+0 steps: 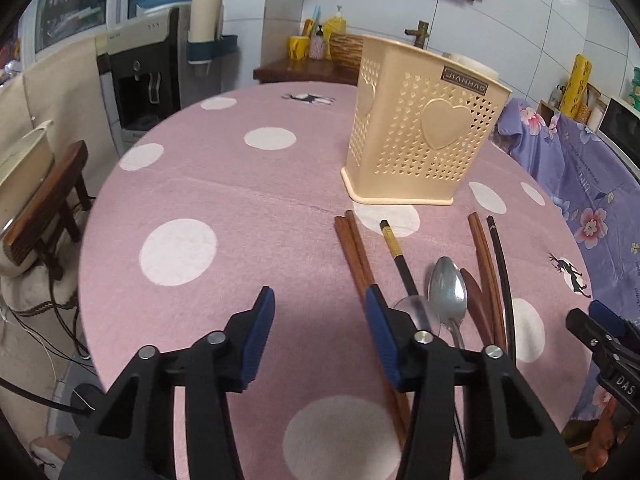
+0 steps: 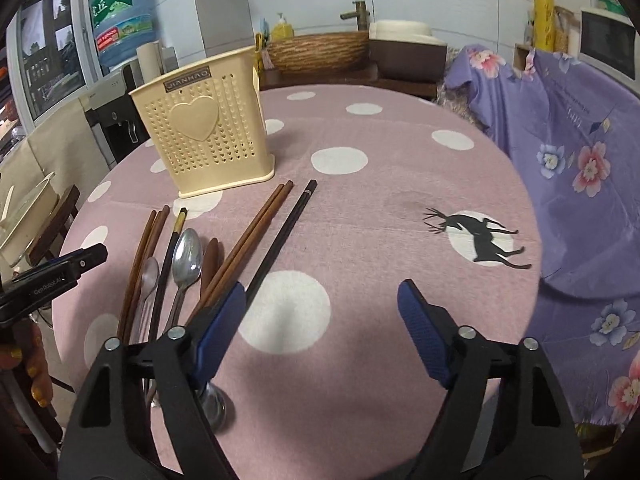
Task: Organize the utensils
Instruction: 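Move both tools down toward the row of chopsticks, then grasp a brown wooden chopstick with the left tool while the right grasps the black chopstick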
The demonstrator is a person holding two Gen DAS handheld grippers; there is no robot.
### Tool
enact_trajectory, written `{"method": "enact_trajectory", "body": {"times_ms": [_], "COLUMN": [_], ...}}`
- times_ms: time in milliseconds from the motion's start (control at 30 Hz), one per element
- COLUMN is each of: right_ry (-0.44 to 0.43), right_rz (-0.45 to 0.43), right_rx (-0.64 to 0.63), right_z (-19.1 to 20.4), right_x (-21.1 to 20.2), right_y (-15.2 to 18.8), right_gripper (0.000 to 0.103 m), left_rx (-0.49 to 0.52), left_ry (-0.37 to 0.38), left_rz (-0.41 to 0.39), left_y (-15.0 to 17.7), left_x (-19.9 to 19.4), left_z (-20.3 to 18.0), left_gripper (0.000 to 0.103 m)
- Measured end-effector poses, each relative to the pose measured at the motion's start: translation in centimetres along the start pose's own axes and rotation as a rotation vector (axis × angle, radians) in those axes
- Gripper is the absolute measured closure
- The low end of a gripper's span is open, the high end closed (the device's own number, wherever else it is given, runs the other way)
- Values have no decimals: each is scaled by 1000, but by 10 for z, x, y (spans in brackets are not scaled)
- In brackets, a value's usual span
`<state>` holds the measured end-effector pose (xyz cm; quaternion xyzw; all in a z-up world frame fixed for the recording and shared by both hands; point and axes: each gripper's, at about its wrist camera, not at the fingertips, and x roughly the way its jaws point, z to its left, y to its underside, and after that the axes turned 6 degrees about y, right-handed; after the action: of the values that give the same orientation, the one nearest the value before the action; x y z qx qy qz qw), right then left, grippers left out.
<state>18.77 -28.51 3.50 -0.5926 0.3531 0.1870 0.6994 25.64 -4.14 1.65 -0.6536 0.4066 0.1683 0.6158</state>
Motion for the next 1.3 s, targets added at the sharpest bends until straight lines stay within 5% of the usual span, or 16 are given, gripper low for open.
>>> {"method": "enact_trajectory", "body": {"times_ms": [367, 933, 1300], "right_ry": [9, -25, 70], "right_rz": [30, 170, 209], "right_rx": [-36, 66, 84], "right_z": [16, 19, 30], "right_x": [27, 76, 108], "right_y": [-14, -45, -61], "right_gripper": [27, 55, 67], "left_rx": [48, -55, -79], "left_ry": [-24, -29, -101], "left_rz": [89, 73, 85], "left_y": [-9, -21, -17], "left_x": [40, 32, 38], "left_z": [-8, 22, 22], "left_gripper": [68, 69, 69]}}
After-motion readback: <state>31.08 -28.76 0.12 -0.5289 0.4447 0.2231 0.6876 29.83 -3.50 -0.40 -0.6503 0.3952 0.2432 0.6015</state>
